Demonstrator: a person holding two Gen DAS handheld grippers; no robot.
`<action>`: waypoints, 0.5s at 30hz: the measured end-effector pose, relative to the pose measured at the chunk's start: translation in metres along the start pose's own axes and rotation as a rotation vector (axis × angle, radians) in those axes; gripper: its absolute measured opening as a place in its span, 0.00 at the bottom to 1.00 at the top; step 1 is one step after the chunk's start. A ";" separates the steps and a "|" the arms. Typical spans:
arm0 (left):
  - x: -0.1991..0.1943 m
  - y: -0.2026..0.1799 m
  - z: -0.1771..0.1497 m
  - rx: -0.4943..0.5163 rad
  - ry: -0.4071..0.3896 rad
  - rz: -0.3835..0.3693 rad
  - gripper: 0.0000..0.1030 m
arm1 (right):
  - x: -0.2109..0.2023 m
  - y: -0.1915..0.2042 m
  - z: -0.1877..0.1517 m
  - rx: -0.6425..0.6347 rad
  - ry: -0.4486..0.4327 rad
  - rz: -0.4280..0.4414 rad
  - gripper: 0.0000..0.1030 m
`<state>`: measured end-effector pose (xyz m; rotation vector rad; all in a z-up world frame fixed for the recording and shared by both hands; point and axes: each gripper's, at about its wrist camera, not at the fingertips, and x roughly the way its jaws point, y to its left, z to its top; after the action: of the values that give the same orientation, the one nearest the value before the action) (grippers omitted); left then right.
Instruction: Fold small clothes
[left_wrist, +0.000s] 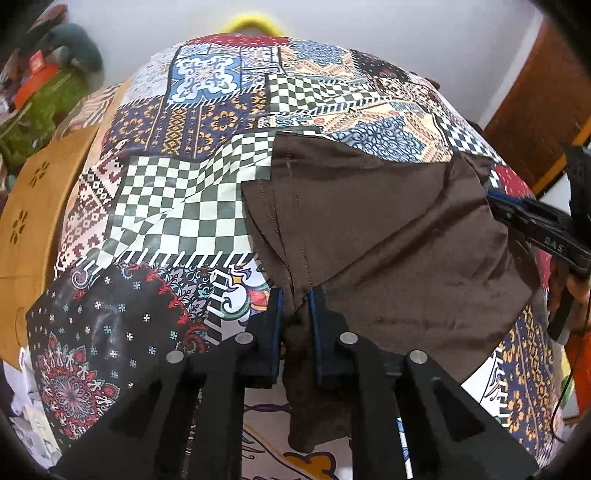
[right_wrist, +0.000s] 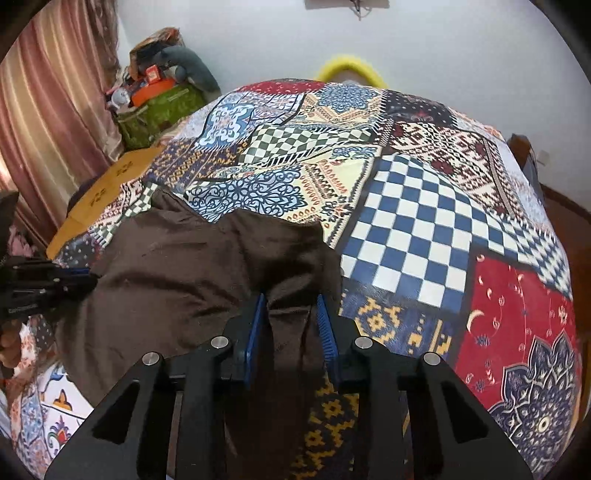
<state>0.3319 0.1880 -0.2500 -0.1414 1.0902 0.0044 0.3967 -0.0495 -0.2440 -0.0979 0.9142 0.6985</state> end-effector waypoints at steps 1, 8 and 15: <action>-0.001 0.001 0.001 -0.007 -0.003 0.014 0.17 | -0.004 -0.001 0.000 0.007 0.002 0.002 0.26; -0.032 0.004 0.004 -0.024 -0.051 0.059 0.30 | -0.049 0.009 -0.011 -0.024 -0.048 -0.009 0.27; -0.057 -0.029 -0.002 0.059 -0.113 -0.012 0.46 | -0.069 0.051 -0.015 -0.102 -0.102 0.083 0.34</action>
<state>0.3053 0.1624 -0.1970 -0.0931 0.9758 -0.0301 0.3277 -0.0505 -0.1904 -0.1142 0.7886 0.8203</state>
